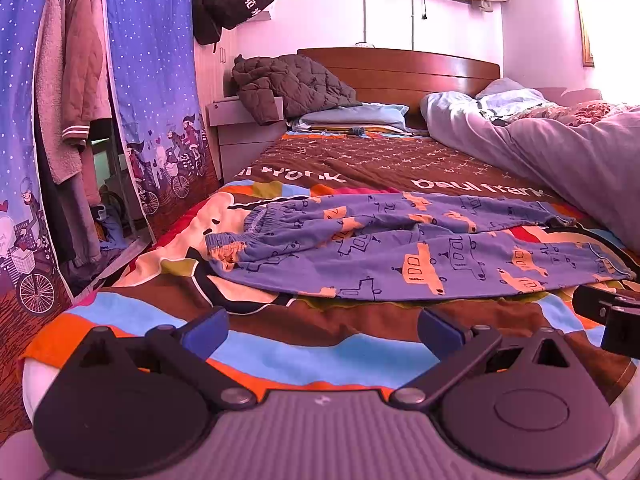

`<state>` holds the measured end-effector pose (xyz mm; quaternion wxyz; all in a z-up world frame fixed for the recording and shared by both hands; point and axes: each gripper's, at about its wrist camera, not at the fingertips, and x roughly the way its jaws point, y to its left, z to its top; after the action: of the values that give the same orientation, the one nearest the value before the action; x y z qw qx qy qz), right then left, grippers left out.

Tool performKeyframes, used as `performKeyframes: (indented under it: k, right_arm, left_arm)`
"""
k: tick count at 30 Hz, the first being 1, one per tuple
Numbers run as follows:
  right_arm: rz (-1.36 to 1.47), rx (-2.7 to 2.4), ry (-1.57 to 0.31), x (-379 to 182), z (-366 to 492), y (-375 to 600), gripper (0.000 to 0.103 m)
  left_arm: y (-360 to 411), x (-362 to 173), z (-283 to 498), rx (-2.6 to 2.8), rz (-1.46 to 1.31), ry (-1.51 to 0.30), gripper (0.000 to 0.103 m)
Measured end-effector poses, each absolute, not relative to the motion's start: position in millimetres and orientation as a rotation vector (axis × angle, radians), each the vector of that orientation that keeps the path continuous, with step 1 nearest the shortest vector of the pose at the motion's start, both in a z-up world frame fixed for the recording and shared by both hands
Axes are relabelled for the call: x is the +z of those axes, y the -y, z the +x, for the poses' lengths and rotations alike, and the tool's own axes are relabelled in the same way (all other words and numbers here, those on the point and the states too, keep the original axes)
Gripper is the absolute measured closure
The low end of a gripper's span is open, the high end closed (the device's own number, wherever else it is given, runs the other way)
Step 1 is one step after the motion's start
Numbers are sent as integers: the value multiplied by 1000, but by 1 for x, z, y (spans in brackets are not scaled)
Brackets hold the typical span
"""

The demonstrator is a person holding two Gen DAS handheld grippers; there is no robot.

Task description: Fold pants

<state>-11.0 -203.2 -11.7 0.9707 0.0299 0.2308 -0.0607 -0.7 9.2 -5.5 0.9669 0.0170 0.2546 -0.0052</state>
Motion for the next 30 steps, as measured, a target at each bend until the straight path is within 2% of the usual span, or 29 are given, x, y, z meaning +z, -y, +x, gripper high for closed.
performKeyframes:
  k: [30]
  right_arm:
    - [59,-130,-478,-18,-11,205,1]
  left_arm:
    - [-6,-9,1,-8,29,-523,0]
